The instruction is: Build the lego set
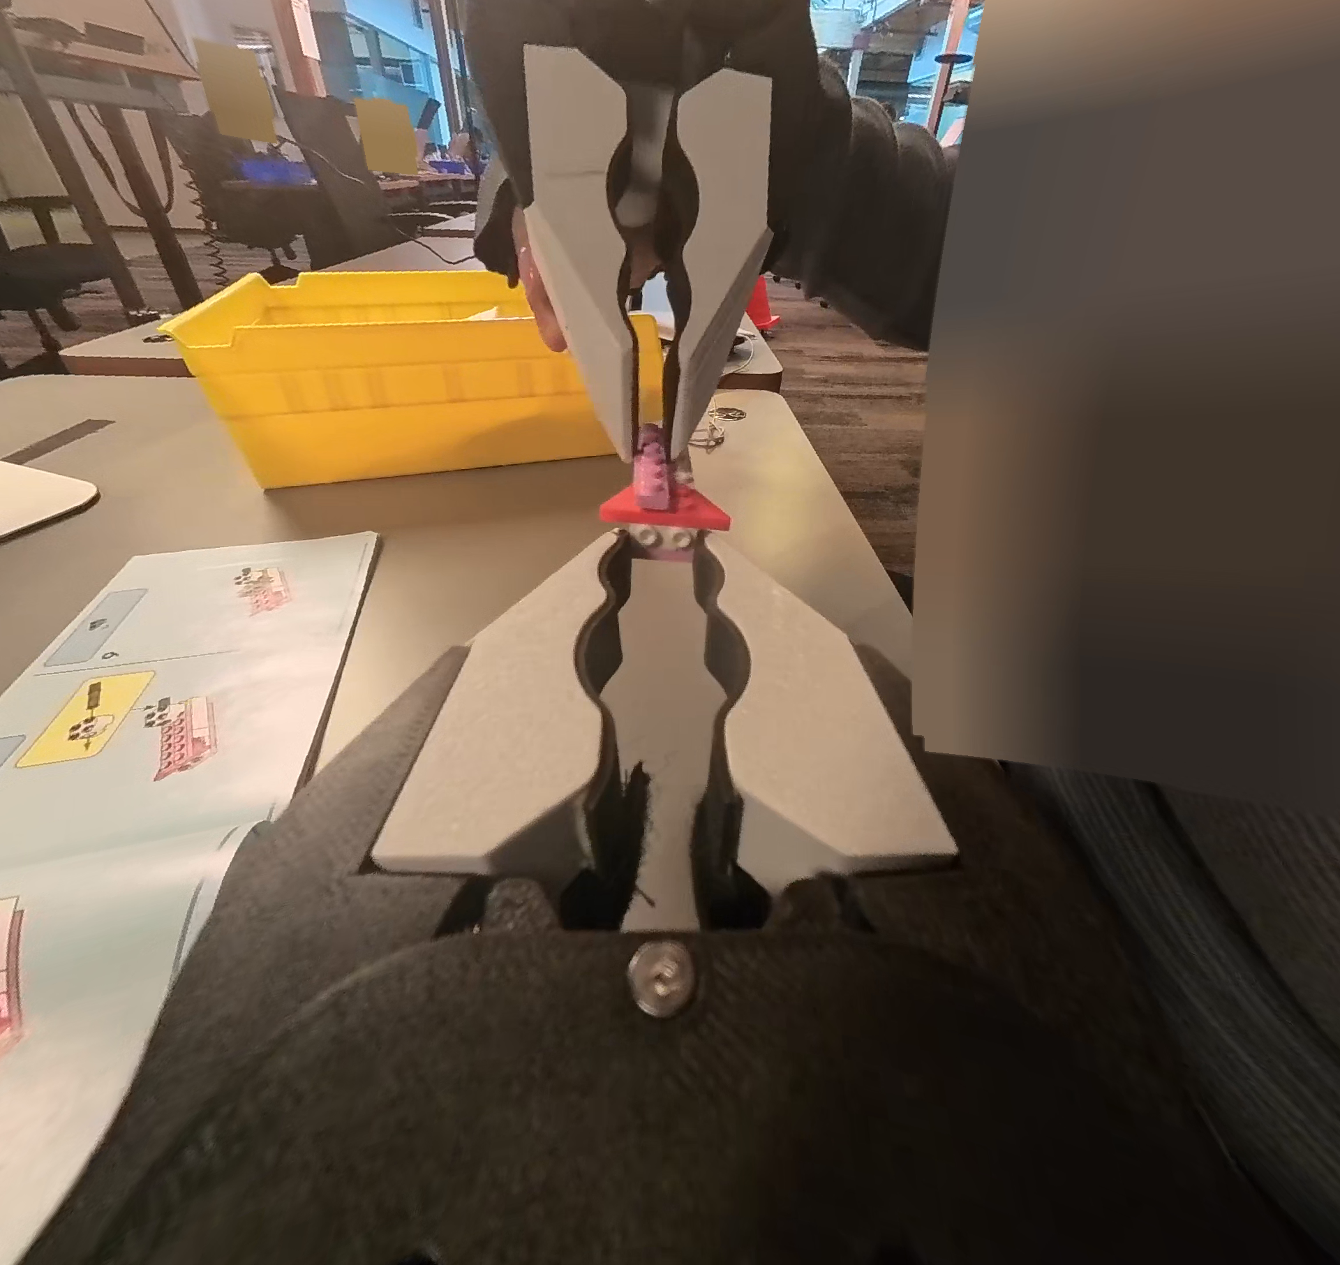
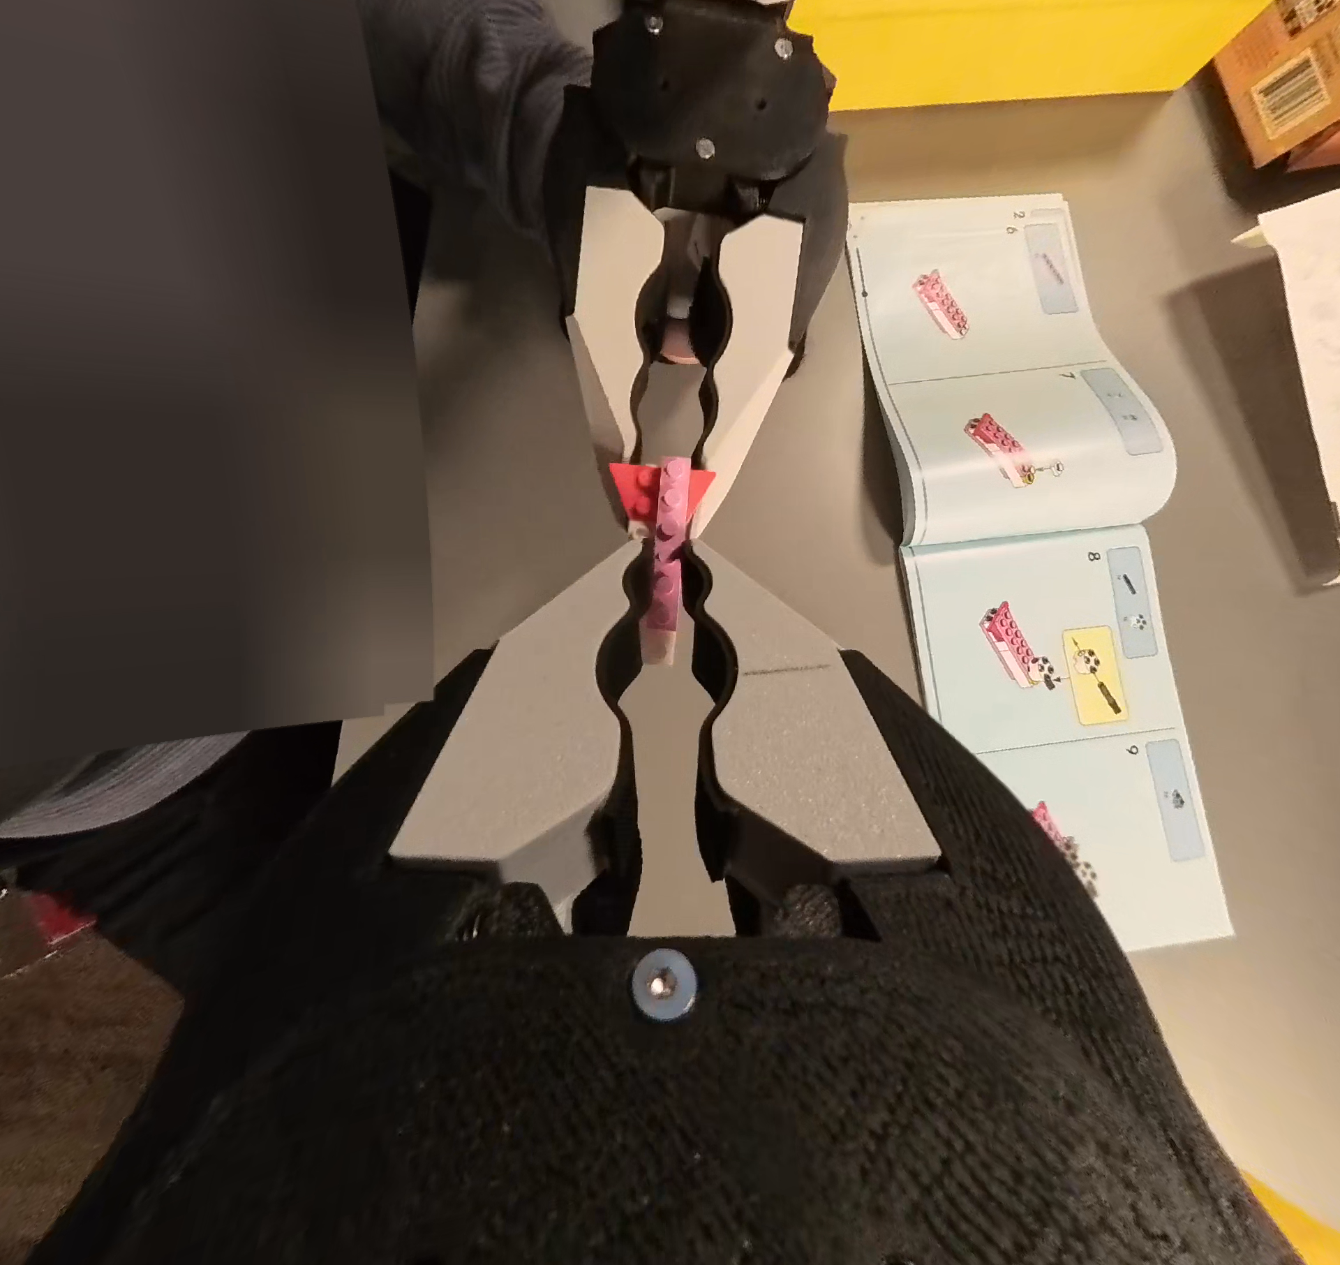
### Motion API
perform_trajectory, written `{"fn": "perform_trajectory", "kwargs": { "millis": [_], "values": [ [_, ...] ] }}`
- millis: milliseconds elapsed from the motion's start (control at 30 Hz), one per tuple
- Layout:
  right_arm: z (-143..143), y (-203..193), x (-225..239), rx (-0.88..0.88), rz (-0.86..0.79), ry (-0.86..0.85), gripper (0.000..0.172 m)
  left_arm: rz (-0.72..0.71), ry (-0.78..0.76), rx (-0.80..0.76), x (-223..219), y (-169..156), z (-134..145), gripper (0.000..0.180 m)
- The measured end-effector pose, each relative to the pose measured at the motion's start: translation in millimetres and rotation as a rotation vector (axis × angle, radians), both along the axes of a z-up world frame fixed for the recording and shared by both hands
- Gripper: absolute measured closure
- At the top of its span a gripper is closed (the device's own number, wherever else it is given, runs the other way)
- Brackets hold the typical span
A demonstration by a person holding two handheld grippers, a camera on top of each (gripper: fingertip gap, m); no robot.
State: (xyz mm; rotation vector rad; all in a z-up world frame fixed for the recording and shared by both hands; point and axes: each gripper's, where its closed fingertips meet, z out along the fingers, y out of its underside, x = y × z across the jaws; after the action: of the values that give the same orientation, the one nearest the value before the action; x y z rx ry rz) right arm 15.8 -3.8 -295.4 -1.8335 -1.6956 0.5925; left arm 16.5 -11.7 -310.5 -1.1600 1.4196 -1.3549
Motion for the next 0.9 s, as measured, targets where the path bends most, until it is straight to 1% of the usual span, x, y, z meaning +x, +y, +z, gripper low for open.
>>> {"fn": "perform_trajectory", "kwargs": {
  "millis": [467, 667, 700, 733, 800, 867, 900],
  "values": [
    [-3.2, -0.8, 4.0, -0.014, -0.017, -0.023, 0.166, 0.007, 0.010, -0.002, 0.9, 1.4, -2.3, 0.164],
    [-2.3, -1.2, 2.7, -0.010, -0.020, 0.004, 0.159, 0.016, 0.001, -0.006, 0.6, 3.0, -0.8, 0.164],
    [-1.5, 0.0, 2.6, -0.001, -0.028, 0.012, 0.156, 0.017, 0.000, -0.009, 0.4, 3.2, -0.4, 0.164],
    [-0.3, 2.3, 3.2, 0.018, -0.041, 0.018, 0.150, 0.020, -0.003, -0.011, 0.2, 3.9, 0.3, 0.164],
    [7.0, 7.4, 2.7, 0.086, -0.069, 0.050, 0.132, 0.029, -0.006, -0.019, -0.2, 6.0, 0.9, 0.164],
    [15.8, 11.1, -0.2, 0.219, -0.084, 0.087, 0.121, 0.049, 0.001, -0.034, -0.1, 10.4, 0.2, 0.164],
    [18.2, 14.4, -1.7, 0.337, -0.092, 0.090, 0.115, 0.057, 0.004, -0.043, -0.1, 12.4, -0.3, 0.164]
  ]
}}
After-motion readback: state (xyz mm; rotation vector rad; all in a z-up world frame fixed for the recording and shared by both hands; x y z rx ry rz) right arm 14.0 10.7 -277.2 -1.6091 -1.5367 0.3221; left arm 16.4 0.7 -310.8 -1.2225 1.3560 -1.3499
